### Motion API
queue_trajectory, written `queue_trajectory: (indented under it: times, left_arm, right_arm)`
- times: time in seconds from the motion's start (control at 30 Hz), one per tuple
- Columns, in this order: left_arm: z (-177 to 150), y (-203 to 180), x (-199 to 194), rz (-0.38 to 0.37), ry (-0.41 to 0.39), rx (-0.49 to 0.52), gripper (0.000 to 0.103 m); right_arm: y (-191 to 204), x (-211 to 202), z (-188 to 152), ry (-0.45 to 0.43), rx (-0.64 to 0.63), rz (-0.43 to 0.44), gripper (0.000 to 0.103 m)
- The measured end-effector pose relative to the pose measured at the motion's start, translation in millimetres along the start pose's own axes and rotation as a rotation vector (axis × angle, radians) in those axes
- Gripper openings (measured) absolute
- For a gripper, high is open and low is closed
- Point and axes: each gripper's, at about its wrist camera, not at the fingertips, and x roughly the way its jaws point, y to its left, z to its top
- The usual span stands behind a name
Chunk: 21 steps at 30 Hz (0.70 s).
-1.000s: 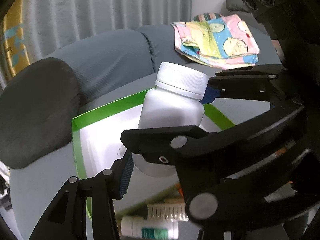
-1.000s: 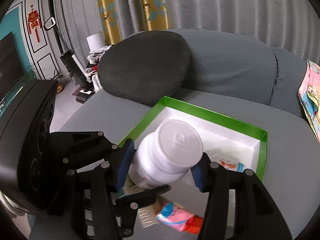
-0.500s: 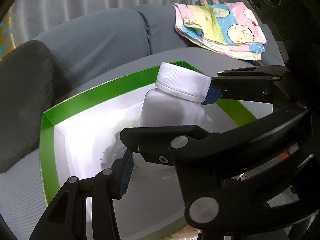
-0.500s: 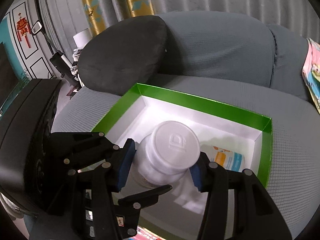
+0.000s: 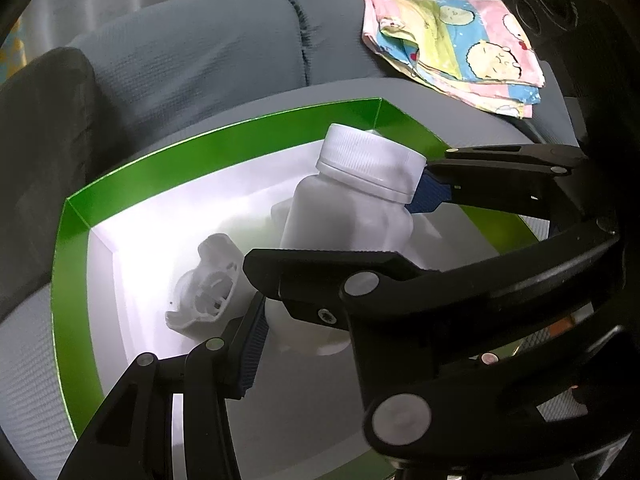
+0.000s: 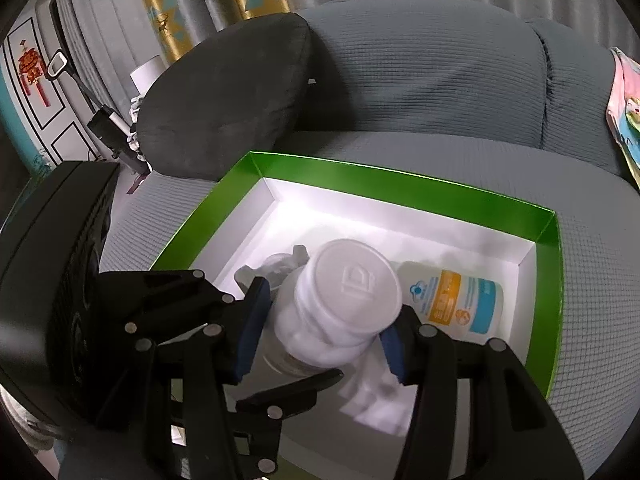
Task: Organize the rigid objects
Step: 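Lift the red-print bottle into the green box and release it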
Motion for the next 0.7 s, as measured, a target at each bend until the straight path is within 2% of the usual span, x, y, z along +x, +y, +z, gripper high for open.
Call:
queue_trajectory:
  times: [0.33, 0.37, 0.43, 0.57, 0.63, 0.7]
  left_arm:
    - [-1, 2, -1, -0.008, 0.015, -0.016, 0.048]
    - [0, 3, -2, -0.002, 0.015, -0.022, 0.048]
    - [3, 6, -1, 0.008, 0.015, -0.035, 0.048]
    - [5, 14, -4, 0.018, 0.012, -0.072, 0.048]
    - [6, 17, -6, 0.025, 0.009, -0.089, 0.053]
    - [5, 17, -10, 0.042, 0.000, -0.097, 0.073]
  right_arm:
    - [-5, 2, 4, 0.012, 0.008, -0.001, 0.053]
    - [-5, 2, 4, 0.012, 0.009, -0.005, 0.054]
    - [-6, 3, 5, 0.019, 0.018, -0.012, 0.067]
    - [-6, 0, 5, 0.006, 0.022, -0.024, 0.073]
    - [-7, -3, 7, -0.003, 0.029, -0.030, 0.076]
    - [-8, -7, 8, -0.015, 0.038, -0.042, 0.078]
